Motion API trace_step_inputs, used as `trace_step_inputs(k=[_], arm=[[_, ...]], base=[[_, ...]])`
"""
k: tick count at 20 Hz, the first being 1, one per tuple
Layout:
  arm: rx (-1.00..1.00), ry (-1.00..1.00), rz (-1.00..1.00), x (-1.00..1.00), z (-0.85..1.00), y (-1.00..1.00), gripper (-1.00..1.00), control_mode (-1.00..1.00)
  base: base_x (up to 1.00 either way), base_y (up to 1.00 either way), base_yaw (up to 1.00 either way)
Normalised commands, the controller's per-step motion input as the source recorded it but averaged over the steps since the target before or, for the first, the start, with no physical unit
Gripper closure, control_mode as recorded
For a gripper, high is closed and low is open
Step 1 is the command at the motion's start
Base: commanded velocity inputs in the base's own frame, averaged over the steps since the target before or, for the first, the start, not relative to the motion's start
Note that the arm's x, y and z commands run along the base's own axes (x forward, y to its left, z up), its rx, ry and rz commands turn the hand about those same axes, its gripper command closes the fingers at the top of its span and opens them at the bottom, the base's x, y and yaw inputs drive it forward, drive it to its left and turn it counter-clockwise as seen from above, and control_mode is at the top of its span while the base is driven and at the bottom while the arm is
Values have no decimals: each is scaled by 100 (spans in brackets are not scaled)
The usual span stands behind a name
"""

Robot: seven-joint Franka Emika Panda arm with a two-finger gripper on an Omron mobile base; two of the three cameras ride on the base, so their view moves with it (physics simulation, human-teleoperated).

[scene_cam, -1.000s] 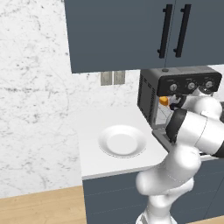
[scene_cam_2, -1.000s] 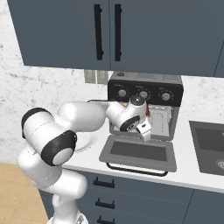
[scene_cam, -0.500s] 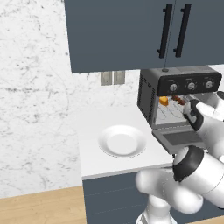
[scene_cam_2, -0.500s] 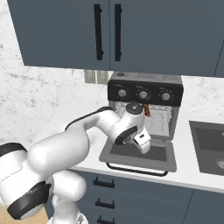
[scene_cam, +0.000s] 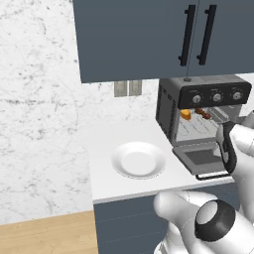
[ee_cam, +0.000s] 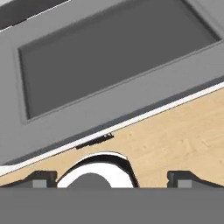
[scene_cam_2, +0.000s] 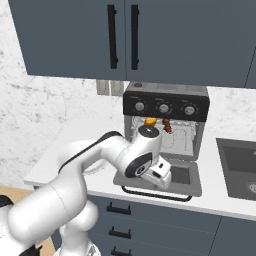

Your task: Pick up the kebab skewer and baguette bread, and place them inside the toaster oven. Close the toaster oven door and start by setting the timer.

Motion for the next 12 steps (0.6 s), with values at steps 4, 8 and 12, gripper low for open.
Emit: trace_step_inputs(k=[4,8,12], arm=[[-8,24,35,-40,-32,6,-100,-100],[0,8,23,-10,-46,16,-100,-100],[0,-1,14,0,-59,4,-100,-100]], base=[[0,0,0],[0,0,0],[0,0,0]])
